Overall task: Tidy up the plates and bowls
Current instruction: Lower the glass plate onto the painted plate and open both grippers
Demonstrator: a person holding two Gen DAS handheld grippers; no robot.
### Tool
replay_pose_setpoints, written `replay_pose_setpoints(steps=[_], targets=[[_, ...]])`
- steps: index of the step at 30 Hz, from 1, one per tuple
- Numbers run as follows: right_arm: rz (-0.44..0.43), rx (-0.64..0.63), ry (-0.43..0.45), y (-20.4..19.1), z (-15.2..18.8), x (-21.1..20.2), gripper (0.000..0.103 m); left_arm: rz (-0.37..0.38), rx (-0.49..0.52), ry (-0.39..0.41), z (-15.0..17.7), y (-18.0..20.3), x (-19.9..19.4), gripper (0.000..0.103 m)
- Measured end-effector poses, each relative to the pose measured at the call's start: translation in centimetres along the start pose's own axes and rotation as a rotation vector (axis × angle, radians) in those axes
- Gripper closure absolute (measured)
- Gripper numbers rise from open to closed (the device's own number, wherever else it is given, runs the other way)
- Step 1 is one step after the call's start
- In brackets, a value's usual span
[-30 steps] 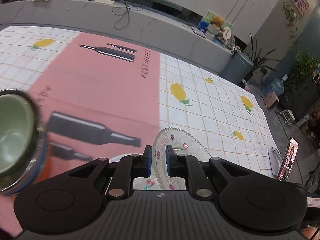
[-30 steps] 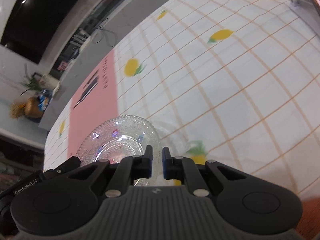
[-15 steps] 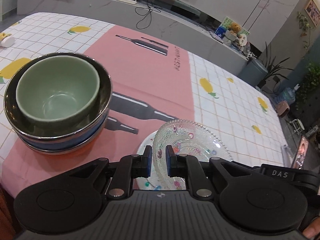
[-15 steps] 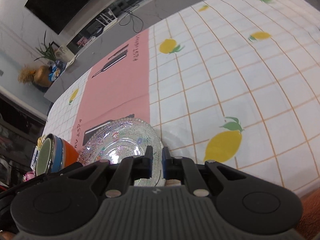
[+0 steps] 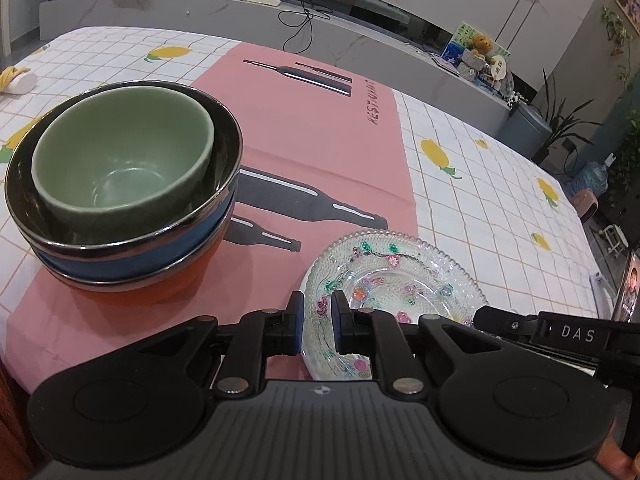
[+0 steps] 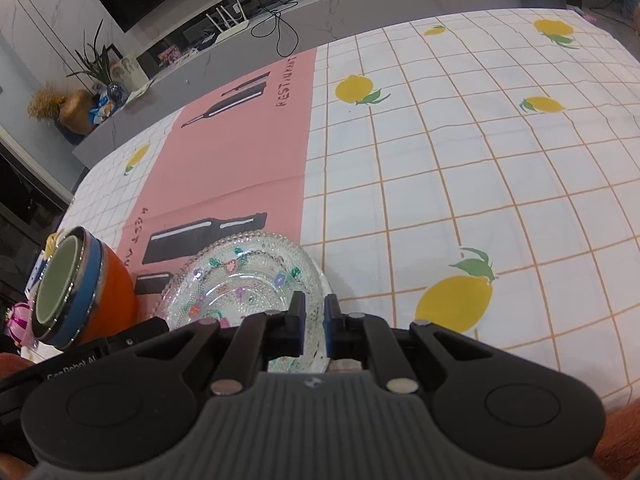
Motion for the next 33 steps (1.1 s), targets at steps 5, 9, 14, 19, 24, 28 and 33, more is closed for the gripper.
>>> replay_pose_setpoints(steps=[5, 9, 14, 19, 24, 28, 33], targets=[[0.017, -0.018, -0.006, -0.2, 0.2, 0.3, 0.095, -0.01, 0.007, -0.012, 0.1, -0.1, 0.2, 0.088], [0.029, -0.032, -0.005, -0.3, 0.3, 0.3, 0.096, -0.019, 0.019, -0.011, 0.2, -0.1, 0.3, 0.088], [0.038, -0.038, -0.003, -0.4, 0.3, 0.3, 0.092, -0.024, 0.042, 0.002, 0.0, 0.0, 0.1, 0.088], [0.027, -0.02, 0.018, -0.3, 0.2, -0.1, 0.092, -0.032, 0.072, 0.033, 0.0, 0.5, -0.5, 0.086], [0.069, -0.028, 0.036, -0.3, 0.3, -0.6, 0.072, -0.021, 0.101, 0.053, 0.0, 1.0, -1.3, 0.081], [0.154, -0.067, 0.067, -0.7, 0.6, -1.0, 0.063, -0.013, 0.133, 0.079, -0.2, 1.5, -2.4, 0.078], [0.237, -0.124, 0.101, -1.4, 1.0, -1.5, 0.053, 0.007, 0.176, 0.129, -1.1, 2.0, -4.8, 0.073]])
Point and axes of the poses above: each gripper's, at about its wrist camera, not at the fingertips, and x roughly the way its jaws point, y to its right, z to its underside, the point moved 7 cm from there along x, roughly the way its jaws point, and after that the axes turned 9 degrees about -y, right-handed, at the moved point
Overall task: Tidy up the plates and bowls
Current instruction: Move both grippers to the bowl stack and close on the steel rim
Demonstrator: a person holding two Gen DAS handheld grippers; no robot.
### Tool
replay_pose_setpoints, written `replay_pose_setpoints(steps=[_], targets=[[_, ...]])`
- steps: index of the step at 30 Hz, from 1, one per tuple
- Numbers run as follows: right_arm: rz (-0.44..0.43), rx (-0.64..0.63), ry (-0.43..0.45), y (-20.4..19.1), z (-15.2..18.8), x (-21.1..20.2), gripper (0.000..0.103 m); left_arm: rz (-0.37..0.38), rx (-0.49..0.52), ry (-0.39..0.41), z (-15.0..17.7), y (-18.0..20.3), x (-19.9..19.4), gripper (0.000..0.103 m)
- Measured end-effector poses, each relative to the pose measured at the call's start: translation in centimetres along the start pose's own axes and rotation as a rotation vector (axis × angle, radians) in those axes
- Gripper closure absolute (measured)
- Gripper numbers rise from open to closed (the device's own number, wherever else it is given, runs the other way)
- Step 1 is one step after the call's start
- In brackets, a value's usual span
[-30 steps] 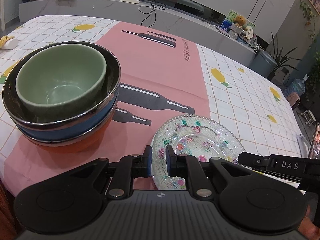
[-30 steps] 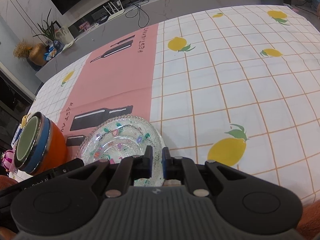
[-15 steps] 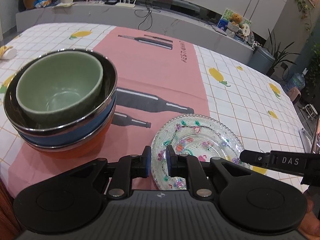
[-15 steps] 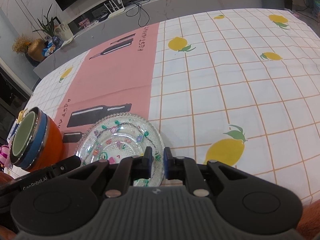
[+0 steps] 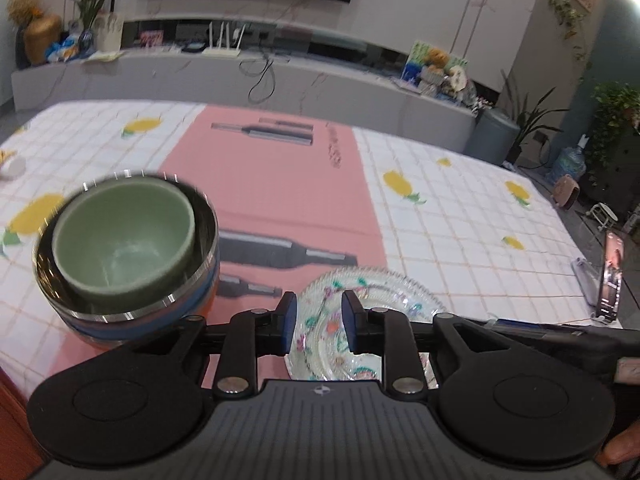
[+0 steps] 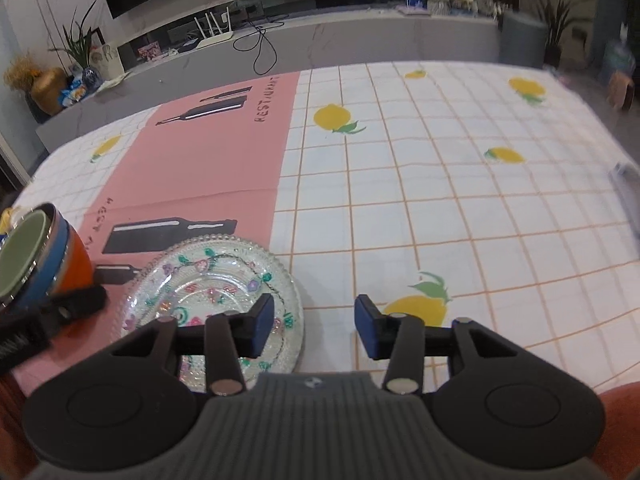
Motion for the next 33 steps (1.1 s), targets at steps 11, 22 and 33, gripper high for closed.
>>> replay_pose_setpoints(steps=[11, 22, 33], targets=[[0.059, -0.007, -0.132, -1.9, 2.2, -0.6, 0.038, 0.051, 0.161, -0.028, -1.0, -1.4, -3.5, 0.057], [0.0, -0.027, -0.22, -7.1, 2.1, -2.4, 0.028, -0.025, 0.031, -0.023, -2.7, -7.7, -6.3, 0.055], [-0.096, -0.033, -0.21, -13.4, -0.2, -3.0, 0.027, -0.068, -0.164, -0.011, -3.8, -15.8, -6.8, 0.055]])
Point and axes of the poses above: each gripper's, at about its wrist camera, not at the fingertips, and x roughly the way its jaws point, y to its right, z to its underside, the point moved 7 cm from there along x, roughly the way its jaws point, and after that the axes turned 9 degrees about -y, right-handed, at the moved point
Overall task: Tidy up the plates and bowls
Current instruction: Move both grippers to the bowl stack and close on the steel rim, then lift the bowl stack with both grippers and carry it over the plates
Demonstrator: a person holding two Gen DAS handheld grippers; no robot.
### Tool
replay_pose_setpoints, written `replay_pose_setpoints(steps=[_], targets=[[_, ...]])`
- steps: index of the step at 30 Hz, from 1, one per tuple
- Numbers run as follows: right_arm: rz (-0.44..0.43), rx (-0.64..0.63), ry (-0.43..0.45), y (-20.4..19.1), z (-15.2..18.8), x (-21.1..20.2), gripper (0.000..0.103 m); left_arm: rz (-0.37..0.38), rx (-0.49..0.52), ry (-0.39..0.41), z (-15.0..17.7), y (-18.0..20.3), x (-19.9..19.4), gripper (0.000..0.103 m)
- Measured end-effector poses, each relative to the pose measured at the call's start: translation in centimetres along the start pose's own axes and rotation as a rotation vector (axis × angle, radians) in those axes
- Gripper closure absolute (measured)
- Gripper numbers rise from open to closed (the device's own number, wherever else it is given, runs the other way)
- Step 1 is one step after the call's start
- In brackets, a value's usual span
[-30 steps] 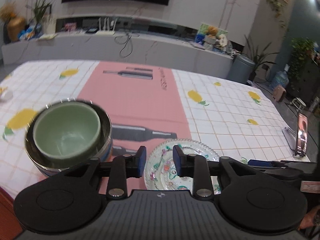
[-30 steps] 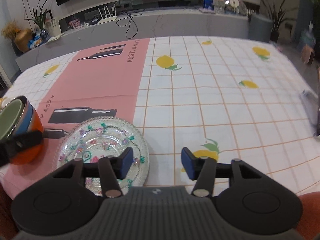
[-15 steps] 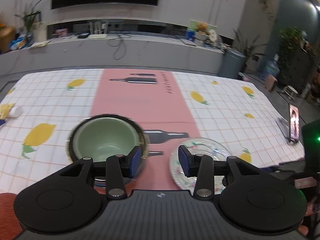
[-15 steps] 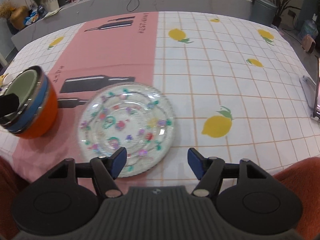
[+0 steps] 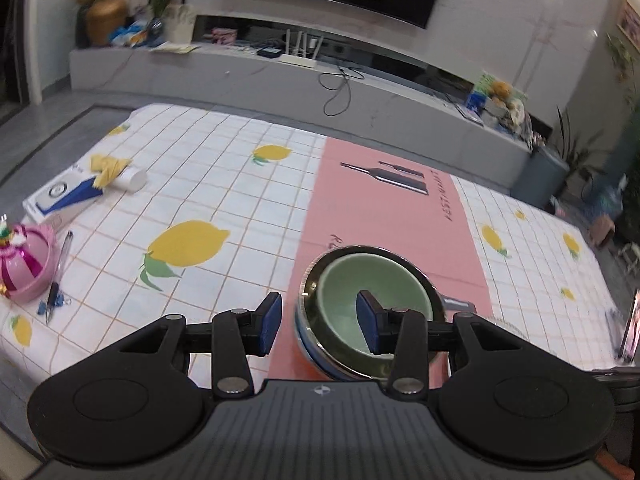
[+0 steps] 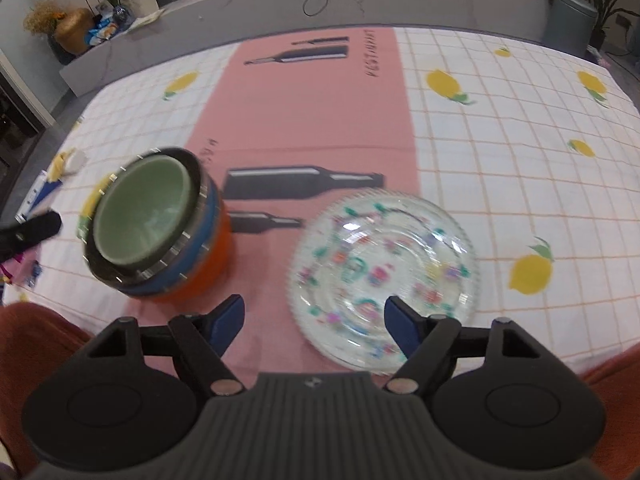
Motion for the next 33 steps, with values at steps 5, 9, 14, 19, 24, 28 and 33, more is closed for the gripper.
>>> replay_pose_setpoints(steps=[5, 9, 14, 19, 24, 28, 33], targets=[[-0.076, 0.061, 0.001, -1.8, -1.5, 0.4, 0.027, 0.101, -0.099, -0.035, -0.3, -1.4, 1.8, 0.048], [-0.103, 0.106, -0.027, -2.9, -2.7, 1.6, 0.027, 0.119, -0.164, -0.075, -0.3, -2.3, 4.0, 0.044], [-0.164, 0.172, -0.074, -3.6, -3.7, 3.8, 0.022, 0.191, -0.233, -0.157, 0.2, -2.8, 6.6, 0.044], [-0.197, 0.199, -0.112, -4.2, -4.5, 5.5, 0.024, 0.193, -0.27, -0.19, 0.2, -2.9, 7.9, 0.044], [-0.218, 0.21, -0.134, -4.5, -5.1, 6.9, 0.024, 0.177, -0.288, -0.224, 0.6, -2.8, 9.0, 0.044], [-0.224, 0.228, -0.169, -4.3, -4.8, 8.5, 0.027, 0.177, -0.333, -0.237, 0.8, -3.0, 9.7, 0.044], [-0.276, 0.276, -0.196, -3.9, -4.6, 9.6, 0.03, 0.173, -0.358, -0.261, 1.2, -3.1, 10.5, 0.044]])
Point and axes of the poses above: each gripper's, at about its wrist camera, not at the fingertips, and x roughly the way its jaws point, y to its right, z to its underside, the point moved 7 cm from there along x, roughly the way its jaws point, and after that the axes turned 9 degrees about -y, right-handed, at the moved point
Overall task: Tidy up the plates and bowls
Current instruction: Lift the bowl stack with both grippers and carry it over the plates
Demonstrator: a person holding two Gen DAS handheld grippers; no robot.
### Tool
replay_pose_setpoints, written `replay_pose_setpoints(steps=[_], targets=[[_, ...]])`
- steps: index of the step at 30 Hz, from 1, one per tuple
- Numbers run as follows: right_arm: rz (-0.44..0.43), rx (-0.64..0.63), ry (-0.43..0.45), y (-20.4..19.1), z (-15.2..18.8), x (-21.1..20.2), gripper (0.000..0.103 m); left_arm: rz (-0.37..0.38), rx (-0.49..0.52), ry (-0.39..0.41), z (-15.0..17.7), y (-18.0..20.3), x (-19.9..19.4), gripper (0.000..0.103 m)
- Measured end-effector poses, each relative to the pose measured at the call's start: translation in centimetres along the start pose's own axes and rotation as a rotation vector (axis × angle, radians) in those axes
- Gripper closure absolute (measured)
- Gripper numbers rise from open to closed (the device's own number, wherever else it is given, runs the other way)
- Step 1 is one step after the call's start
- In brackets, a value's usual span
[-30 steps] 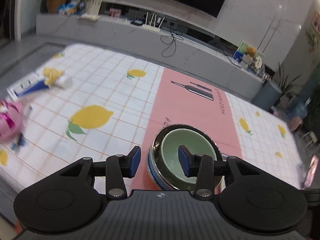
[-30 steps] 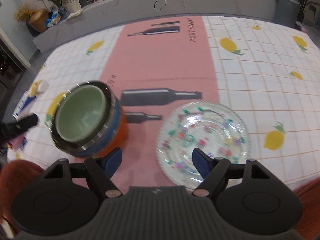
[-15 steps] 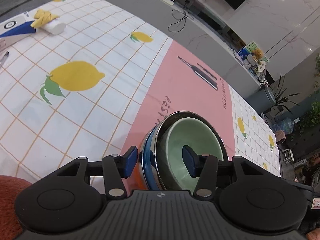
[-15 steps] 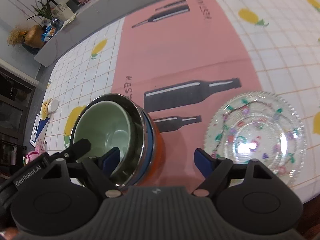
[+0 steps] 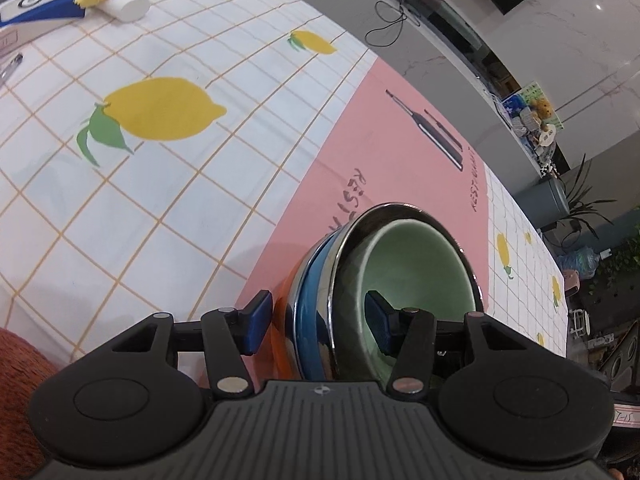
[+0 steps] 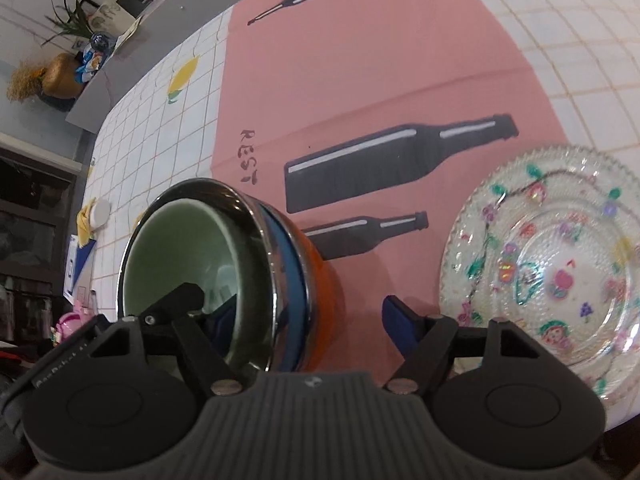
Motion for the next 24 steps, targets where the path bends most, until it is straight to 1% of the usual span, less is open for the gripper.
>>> replay_pose_setpoints(steps=[3, 10, 18, 24], targets=[[-0.026, 0.01, -0.009, 0.1, -0.1, 0.3, 0.032, -0.003, -0.021, -0.02, 0.3, -0.2, 0.5, 0.047], [-0.161, 0.06, -0.043, 0.2, 0.1, 1.1, 0.049, -0.015, -0.01, 0.002, 0.5, 0.0, 0.5, 0.047], [-0.157, 0.033, -0.017, -0.1, 0.5, 0.9, 0.05, -0.015, -0.002, 0.008, 0.6, 0.0, 0.4, 0.048], [-0.175, 0.048, -0.018, 0.3, 0.8, 0.4, 0.05, -0.022, 0.027, 0.023, 1.1, 0.6, -0.1, 0.048]])
Point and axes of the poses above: each gripper's, at about its wrist camera, not at the fingertips, and x roughly the way its jaws point, y to its right, z to its underside, the point moved 7 cm from there along x, roughly the way its jaws point, and after that the axes turned 9 degrees about -y, right-handed, at the moved point
